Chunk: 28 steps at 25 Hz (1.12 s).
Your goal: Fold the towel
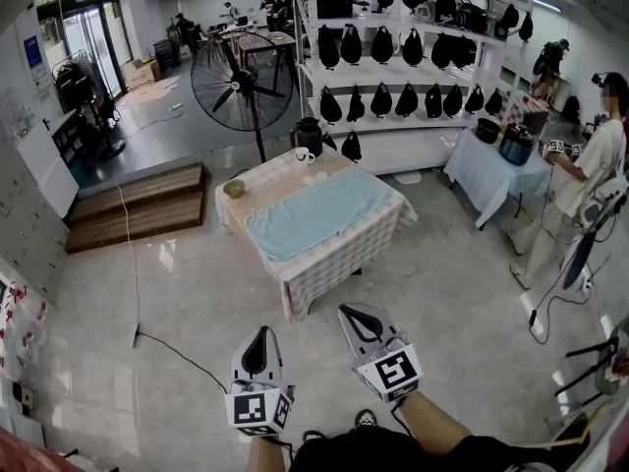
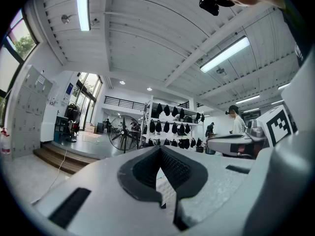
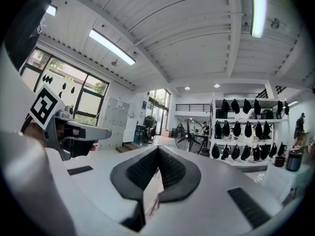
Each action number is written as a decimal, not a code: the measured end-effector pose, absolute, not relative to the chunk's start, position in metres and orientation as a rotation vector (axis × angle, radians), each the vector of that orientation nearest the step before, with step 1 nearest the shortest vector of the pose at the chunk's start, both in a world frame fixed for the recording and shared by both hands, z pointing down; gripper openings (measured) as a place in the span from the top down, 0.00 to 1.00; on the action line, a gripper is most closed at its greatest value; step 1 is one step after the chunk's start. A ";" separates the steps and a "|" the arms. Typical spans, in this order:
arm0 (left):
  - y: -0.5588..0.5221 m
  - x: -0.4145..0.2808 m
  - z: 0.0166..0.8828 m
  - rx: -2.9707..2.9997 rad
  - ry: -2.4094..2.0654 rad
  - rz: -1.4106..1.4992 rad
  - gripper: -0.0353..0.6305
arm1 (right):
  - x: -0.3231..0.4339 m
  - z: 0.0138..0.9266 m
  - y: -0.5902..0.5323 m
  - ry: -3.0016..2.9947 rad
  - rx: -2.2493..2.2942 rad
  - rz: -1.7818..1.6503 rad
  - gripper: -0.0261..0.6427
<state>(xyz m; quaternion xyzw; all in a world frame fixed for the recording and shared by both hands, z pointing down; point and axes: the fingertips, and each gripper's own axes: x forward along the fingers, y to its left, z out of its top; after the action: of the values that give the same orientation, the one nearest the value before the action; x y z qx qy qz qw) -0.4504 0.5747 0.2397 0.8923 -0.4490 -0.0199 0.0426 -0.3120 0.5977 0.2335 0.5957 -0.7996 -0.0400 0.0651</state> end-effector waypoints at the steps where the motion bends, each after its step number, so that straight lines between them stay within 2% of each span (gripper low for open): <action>1: 0.575 -0.453 0.241 2.728 -1.368 -0.064 0.94 | -0.316 0.235 0.598 -2.410 1.793 -0.128 0.96; 10: 0.566 -0.474 0.258 2.732 -1.287 -0.064 0.94 | -0.345 0.243 0.588 -2.414 1.774 -0.122 0.96; 12: 0.561 -0.479 0.262 2.742 -1.250 -0.046 0.89 | -0.351 0.243 0.582 -2.414 1.783 -0.116 0.96; 14: 0.557 -0.485 0.267 2.739 -1.215 -0.030 0.77 | -0.361 0.246 0.577 -2.417 1.764 -0.108 0.96; 15: 0.556 -0.489 0.269 2.737 -1.198 -0.023 0.75 | -0.366 0.249 0.575 -2.417 1.750 -0.102 0.96; 17: 0.553 -0.501 0.278 2.734 -1.172 -0.010 0.71 | -0.376 0.259 0.570 -2.419 1.725 -0.081 0.92; 22: 0.539 -0.529 0.306 2.671 -1.165 0.004 0.67 | -0.396 0.289 0.559 -2.412 1.685 -0.003 0.73; 28: 0.497 -0.529 0.315 2.642 -1.191 0.016 0.67 | -0.386 0.303 0.519 -2.405 1.681 0.034 0.69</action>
<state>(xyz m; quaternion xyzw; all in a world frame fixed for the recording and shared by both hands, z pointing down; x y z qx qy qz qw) -0.5289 0.4968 0.3154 0.9049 -0.4079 0.0054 0.1217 -0.3863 0.5191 0.3031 0.5697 -0.8153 0.0114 0.1034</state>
